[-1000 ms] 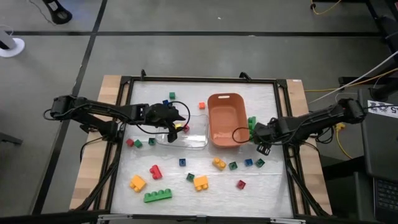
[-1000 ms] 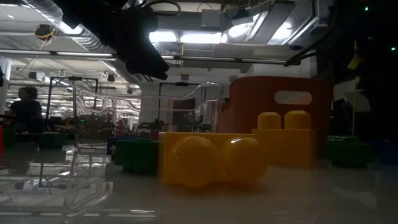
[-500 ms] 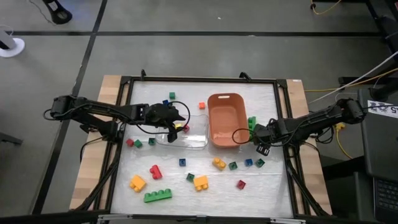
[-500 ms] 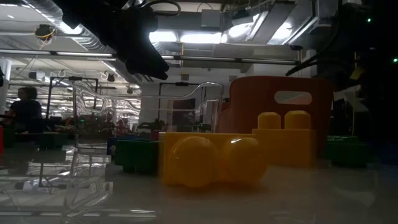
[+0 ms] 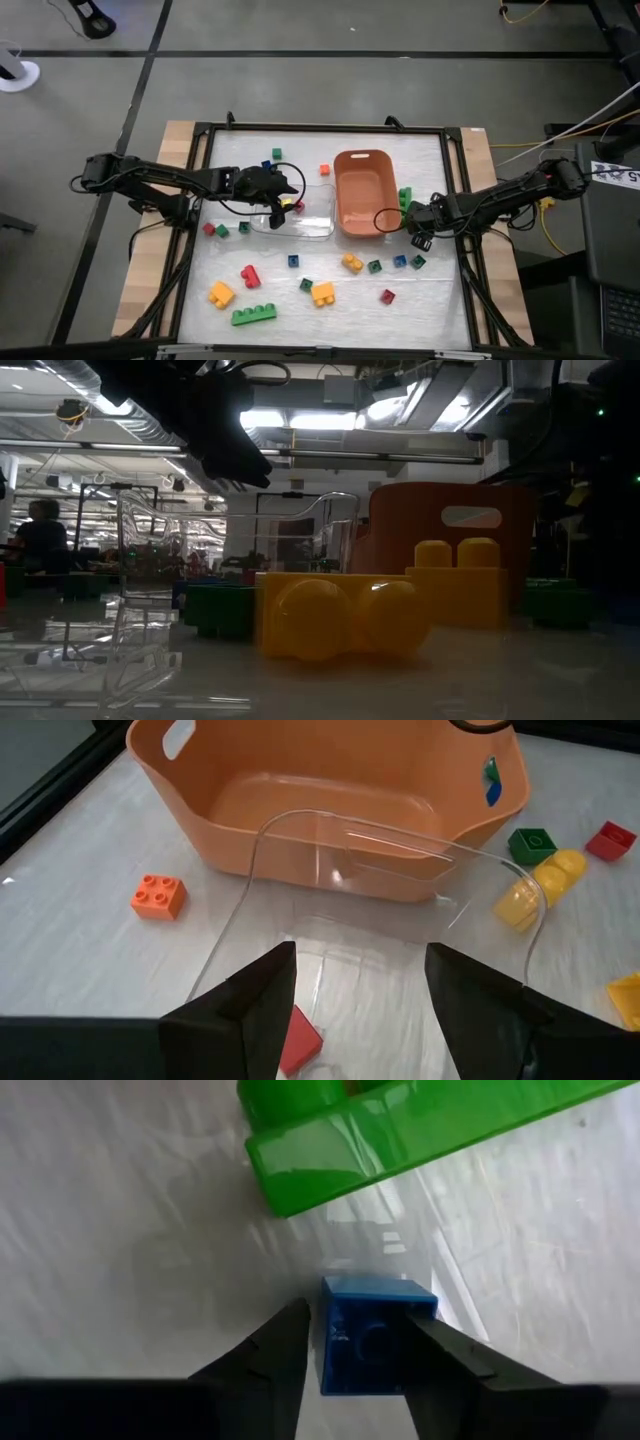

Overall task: Sort blocks by size
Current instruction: Put the small blue game piece into the transparent bin

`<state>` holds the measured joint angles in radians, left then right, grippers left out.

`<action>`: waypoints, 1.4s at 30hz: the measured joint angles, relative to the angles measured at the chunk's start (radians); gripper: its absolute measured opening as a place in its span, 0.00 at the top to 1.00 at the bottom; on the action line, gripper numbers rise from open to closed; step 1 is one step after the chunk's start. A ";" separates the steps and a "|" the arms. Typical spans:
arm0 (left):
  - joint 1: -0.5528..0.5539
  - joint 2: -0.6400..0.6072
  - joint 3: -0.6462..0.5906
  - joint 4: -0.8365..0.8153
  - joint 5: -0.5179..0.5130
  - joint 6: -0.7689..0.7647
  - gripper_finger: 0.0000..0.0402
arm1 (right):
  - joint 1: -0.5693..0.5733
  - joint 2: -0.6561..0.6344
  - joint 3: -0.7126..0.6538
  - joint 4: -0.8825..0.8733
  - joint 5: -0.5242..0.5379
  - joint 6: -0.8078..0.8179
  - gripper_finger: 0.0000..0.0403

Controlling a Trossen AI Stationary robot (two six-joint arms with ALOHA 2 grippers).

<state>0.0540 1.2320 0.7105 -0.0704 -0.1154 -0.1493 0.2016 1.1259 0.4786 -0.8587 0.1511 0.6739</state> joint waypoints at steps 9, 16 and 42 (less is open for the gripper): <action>0.000 0.000 0.000 0.005 0.000 0.000 0.48 | 0.000 0.000 0.012 -0.007 -0.064 0.001 0.80; 0.000 0.000 0.000 0.005 0.000 0.000 0.48 | 0.000 0.001 0.095 -0.048 -0.247 -0.074 0.79; -0.008 -0.160 0.000 -0.003 0.000 0.046 0.48 | -0.001 0.058 0.344 0.679 -0.271 -0.554 0.78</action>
<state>0.0460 1.0719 0.7101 -0.0731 -0.1150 -0.1032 0.2010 1.1842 0.8227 -0.1798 -0.1202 0.1199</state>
